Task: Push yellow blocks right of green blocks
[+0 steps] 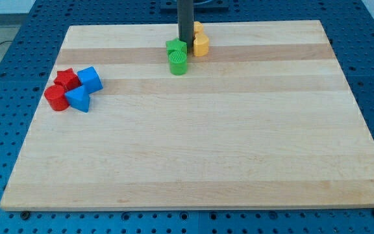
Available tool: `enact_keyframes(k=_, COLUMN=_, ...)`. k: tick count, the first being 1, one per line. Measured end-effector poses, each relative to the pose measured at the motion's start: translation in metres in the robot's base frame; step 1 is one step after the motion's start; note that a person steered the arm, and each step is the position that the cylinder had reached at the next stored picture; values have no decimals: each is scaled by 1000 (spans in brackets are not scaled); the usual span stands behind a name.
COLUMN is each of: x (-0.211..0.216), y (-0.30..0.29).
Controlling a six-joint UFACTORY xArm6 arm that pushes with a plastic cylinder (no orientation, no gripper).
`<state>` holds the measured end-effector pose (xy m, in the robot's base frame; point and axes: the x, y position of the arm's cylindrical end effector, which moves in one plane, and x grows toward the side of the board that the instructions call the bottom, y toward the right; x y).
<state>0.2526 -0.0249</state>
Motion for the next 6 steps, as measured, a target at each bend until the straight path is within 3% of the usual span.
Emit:
enact_keyframes(k=2, x=-61, y=-28)
enact_keyframes(k=3, x=-60, y=1)
enact_keyframes(k=4, x=-43, y=22)
enact_keyframes(k=6, x=38, y=25)
